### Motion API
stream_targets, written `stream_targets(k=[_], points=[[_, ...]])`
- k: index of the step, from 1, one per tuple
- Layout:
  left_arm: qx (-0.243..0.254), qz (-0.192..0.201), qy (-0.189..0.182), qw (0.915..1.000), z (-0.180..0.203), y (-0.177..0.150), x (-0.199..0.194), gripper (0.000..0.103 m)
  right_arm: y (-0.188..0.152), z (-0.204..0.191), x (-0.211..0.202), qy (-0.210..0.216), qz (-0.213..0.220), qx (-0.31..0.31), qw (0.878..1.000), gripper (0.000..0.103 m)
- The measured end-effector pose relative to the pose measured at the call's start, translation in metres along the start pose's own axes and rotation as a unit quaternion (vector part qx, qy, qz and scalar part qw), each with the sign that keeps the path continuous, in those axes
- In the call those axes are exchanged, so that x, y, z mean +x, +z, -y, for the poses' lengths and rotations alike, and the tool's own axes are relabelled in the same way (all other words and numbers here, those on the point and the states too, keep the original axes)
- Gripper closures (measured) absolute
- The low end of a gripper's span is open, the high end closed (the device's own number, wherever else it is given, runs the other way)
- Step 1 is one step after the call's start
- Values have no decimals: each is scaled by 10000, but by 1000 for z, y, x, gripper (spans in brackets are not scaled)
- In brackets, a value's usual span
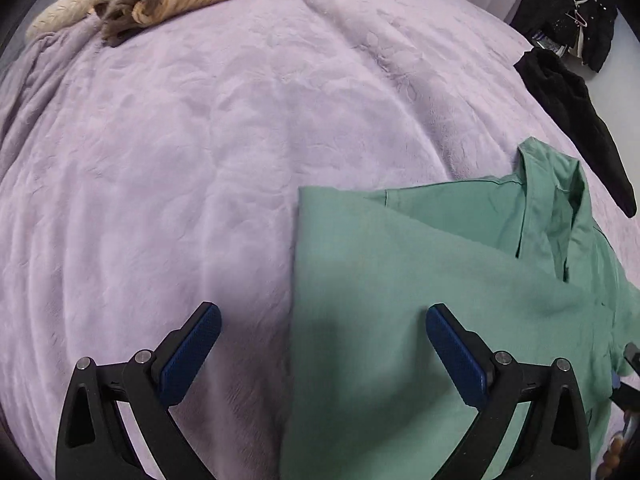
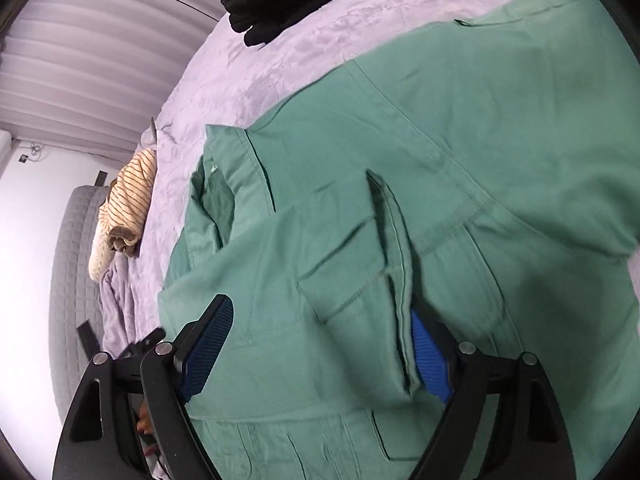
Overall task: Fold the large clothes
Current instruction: 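Fold the held sleeve across the jacket body with the left gripper, release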
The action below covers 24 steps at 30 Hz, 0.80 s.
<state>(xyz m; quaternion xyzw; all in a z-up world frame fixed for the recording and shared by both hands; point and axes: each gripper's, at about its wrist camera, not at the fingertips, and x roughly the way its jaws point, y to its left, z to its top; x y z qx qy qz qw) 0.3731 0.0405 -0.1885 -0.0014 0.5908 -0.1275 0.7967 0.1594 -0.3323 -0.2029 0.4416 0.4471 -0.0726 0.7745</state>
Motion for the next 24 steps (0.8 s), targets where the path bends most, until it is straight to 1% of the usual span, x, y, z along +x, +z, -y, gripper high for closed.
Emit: stream_targets(k=[1,2,3,4,5,6,7,8,10,12,13,14,15,17,18,19,21,22,23,24], points=[[10,-108,-14,9999,3,9,11,7,0,1,3,-28,18,33,10000,16],[39,-144,11,9999,9,11,16,23,3,2,8,-89,-6,91,9999,16],[71,-120,109,9998,14,12,17,32,2,1,13,-159,-75,149,9997,19],[96,-20,188,9998,16,13,14,61,1,-2,17,-255,-163,171,9994,23],[102,117,184,9997,17,12,7,101,0,-5,17,-390,-216,102,9990,49],[43,162,-3,9999,15,12,0,100,0,-10,19,-539,-308,-53,9981,98],[-40,270,-109,9996,11,11,-8,100,0,-17,22,-643,-431,-229,9967,96],[-48,390,-257,9989,7,9,-17,100,1,-24,22,-608,-432,-371,9965,96],[-1,559,-434,9975,3,6,-30,100,7,-50,16,-319,-328,-861,9952,97],[63,623,-438,9971,3,7,-33,100,15,-75,5,37,-131,-1328,9910,97],[54,624,-351,9974,0,10,-31,100,20,-87,3,93,-40,-1575,9875,97],[-9,601,-270,9978,-5,13,-24,100,25,-94,3,63,13,-1753,9845,97],[-126,554,-272,9980,-14,15,-19,100,30,-94,7,-36,34,-1837,9830,97],[-457,412,-423,9972,-33,15,-3,100,39,-81,21,-318,-44,-1800,9832,97],[-549,396,-498,9965,-36,14,1,100,41,-66,30,-477,-157,-1628,9854,96],[-567,416,-527,9961,-37,13,2,99,41,-51,35,-577,-291,-1443,9874,96],[-465,488,-441,9967,-33,13,-2,99,36,-17,44,-758,-566,-1047,9900,95],[-421,509,-382,9971,-33,13,-5,99,33,-4,40,-641,-491,-857,9930,95],[-444,526,-294,9972,-36,15,-8,99,31,3,34,-570,-406,-710,9950,88],[-524,549,-210,9969,-40,18,-13,99,28,5,27,-613,-352,-599,9957,83]])
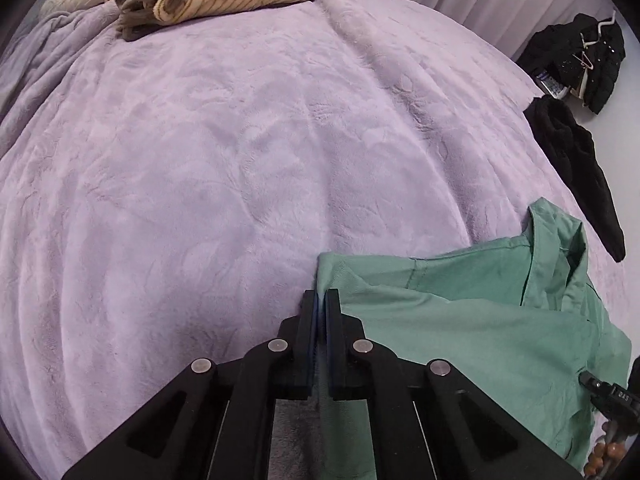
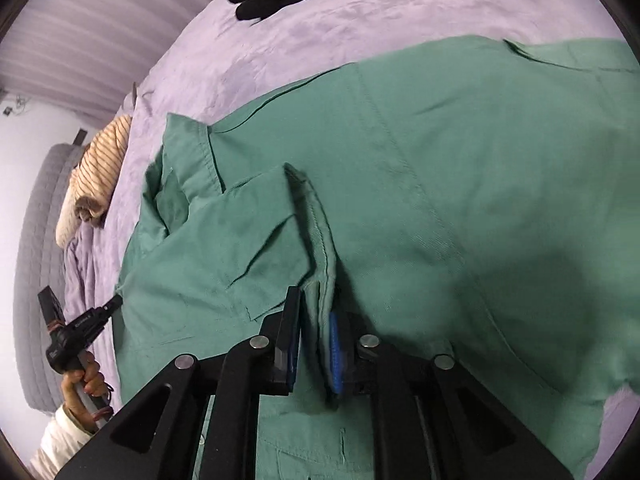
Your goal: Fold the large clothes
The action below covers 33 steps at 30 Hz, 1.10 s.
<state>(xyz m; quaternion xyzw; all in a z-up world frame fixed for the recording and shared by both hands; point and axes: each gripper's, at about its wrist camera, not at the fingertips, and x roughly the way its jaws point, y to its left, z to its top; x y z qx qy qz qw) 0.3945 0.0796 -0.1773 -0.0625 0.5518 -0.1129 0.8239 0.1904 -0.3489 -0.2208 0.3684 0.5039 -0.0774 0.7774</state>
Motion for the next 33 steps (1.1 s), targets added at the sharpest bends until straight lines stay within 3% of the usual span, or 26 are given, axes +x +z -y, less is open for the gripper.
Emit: stream_targets(k=[1,2,3,4,8,11,13,15,16,17,18,19,24,28,30,33], points=[[-59,60,193,9998,-5,3,-6,99,-3,0,-7,-152,43,54,9999,80],[-92,138,534,9984,-13,6,-15,99,-7,-5,-15,-375,97,15,9992,70],[-93,165,656,9977,-18,8,-22,99,-12,-11,-22,-450,142,-53,9989,60],[-88,148,607,9980,-24,9,-29,99,-19,-20,-30,-318,165,-127,9993,59],[107,-26,649,9978,-38,-7,-55,99,-59,-75,-33,842,-294,-438,9950,55],[83,-43,735,9973,-48,-31,-72,99,-108,-120,15,1889,-1173,-161,9748,55],[30,-84,768,9970,-53,-49,-79,99,-139,-152,55,2228,-1647,-17,9608,55],[23,-89,828,9965,-59,-68,-87,98,-159,-178,86,2402,-1787,46,9541,55],[30,-111,875,9961,-62,-75,-89,98,-165,-188,99,2405,-1757,128,9545,55],[30,-135,878,9960,-66,-81,-92,98,-168,-195,109,2455,-1692,232,9542,63],[34,-143,860,9962,-68,-86,-95,98,-169,-200,117,2498,-1646,270,9538,97],[46,-151,859,9962,-71,-91,-96,98,-171,-207,126,2479,-1673,268,9538,100],[26,-351,822,9960,-75,-106,-90,98,-203,-236,162,2117,-2118,-386,9533,101],[251,-325,604,9973,-50,-114,-89,98,-206,-224,147,1909,-2460,-468,9491,100],[472,-280,502,9972,-29,-117,-87,98,-198,-216,121,1697,-2279,-841,9551,100],[669,-309,369,9966,0,-124,-73,98,-162,-190,68,1155,-1460,-1292,9740,98]])
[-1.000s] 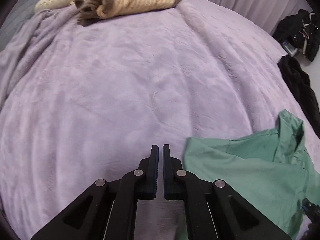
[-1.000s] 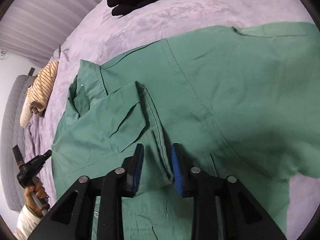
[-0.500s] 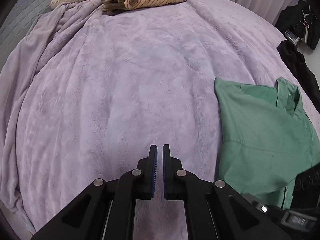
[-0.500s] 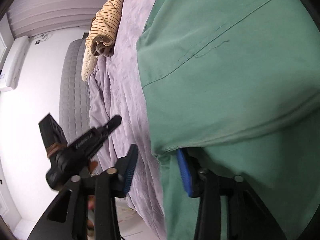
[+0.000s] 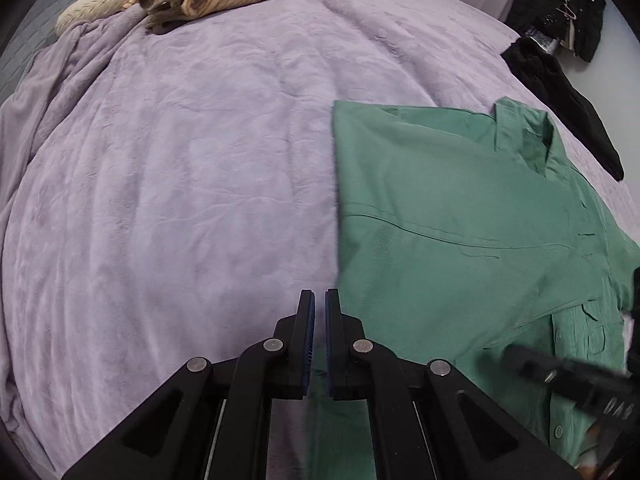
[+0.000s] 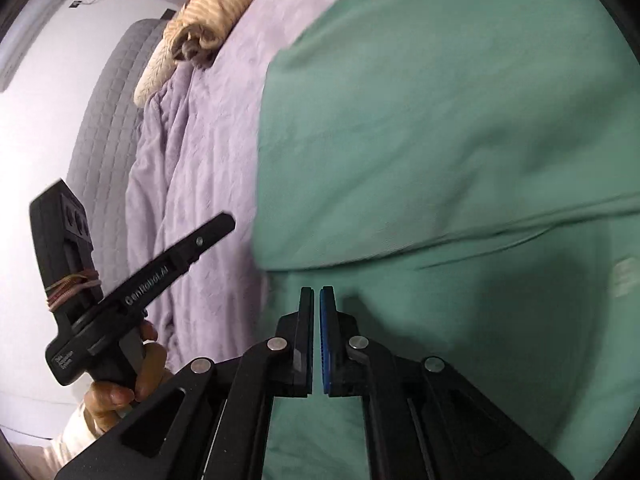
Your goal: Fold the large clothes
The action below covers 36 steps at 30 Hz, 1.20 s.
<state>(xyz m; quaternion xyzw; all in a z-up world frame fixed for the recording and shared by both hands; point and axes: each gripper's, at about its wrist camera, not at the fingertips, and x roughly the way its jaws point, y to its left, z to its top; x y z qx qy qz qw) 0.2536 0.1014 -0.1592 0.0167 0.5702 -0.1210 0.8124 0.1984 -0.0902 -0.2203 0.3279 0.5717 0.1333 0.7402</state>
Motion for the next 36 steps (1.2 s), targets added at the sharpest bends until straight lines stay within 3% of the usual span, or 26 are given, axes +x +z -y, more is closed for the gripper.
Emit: stream_targets(k=[1,2,3,5,6,7,8,9,10,13,15,20,21,22,23,25,32,36], points=[[67,-38,33,10000,8,-2,7,98,7,11,-23,-348,312,-61,9989,96],[164,-92,128,9997,15,-6,17,98,13,25,-45,-681,598,-67,9959,84],[257,-157,289,9991,20,-10,27,98,20,37,-61,-944,806,-46,9923,62],[372,-138,471,9981,26,-18,39,98,31,70,-89,-1558,1075,36,9819,43],[427,-74,523,9977,28,-20,38,98,34,89,-99,-1945,1086,125,9748,44],[475,-70,594,9971,31,-20,37,98,34,111,-109,-2334,1028,311,9664,54],[490,-98,647,9967,32,-20,35,98,32,128,-120,-2265,1058,537,9668,86],[471,-130,673,9965,33,-19,34,98,27,145,-133,-2124,1107,824,9674,91],[416,-164,685,9966,33,-17,31,98,20,157,-146,-2164,1152,1083,9634,90],[242,-200,656,9974,33,-16,22,98,-4,177,-176,-1955,1302,1484,9606,77],[132,-217,599,9979,34,-18,14,98,-19,181,-191,-1850,1274,1570,9617,41],[-89,-190,690,9974,40,-27,-12,98,-43,156,-189,-1643,1079,1536,9684,40],[-49,-182,757,9970,44,-30,-17,95,-46,151,-188,-1589,1052,1552,9693,38],[0,-173,807,9966,47,-32,-22,52,-50,147,-188,-1537,1028,1560,9703,35],[5,-144,842,9963,48,-34,-27,1,-54,144,-188,-1497,1012,1559,9711,30],[86,35,847,9964,57,-40,-37,0,-57,133,-186,-1465,997,1512,9725,27],[-21,19,742,9972,86,-51,-60,0,-68,109,-199,-1470,978,1227,9766,20],[-21,-326,521,9981,98,-51,-61,0,-71,98,-210,-1477,1132,1055,9768,15]])
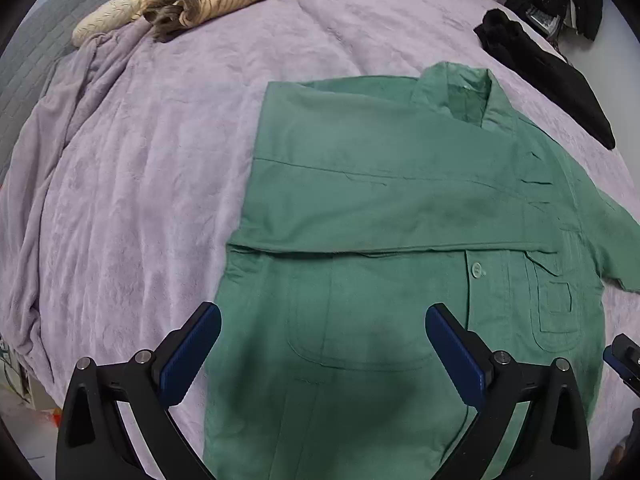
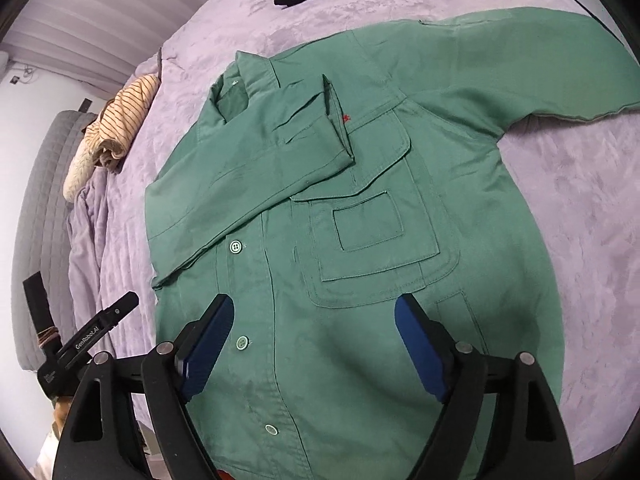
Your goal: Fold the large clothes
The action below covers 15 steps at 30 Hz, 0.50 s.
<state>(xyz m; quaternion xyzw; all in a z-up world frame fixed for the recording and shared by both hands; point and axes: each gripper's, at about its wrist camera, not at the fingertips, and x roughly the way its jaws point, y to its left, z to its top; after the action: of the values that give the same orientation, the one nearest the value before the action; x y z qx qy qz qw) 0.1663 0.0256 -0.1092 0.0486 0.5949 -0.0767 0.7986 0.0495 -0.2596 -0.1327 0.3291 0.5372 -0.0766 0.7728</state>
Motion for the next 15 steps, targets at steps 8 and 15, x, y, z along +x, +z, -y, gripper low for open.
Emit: stream_targets(k=[8,15], points=[[405,5,-182,9990,49,-21,-34,0,1,7,-13,435,-93,88,9990,0],[565,-146,-277,9979,82,-24,-36,0,2,32,-20,495,-253,301,9980,0]])
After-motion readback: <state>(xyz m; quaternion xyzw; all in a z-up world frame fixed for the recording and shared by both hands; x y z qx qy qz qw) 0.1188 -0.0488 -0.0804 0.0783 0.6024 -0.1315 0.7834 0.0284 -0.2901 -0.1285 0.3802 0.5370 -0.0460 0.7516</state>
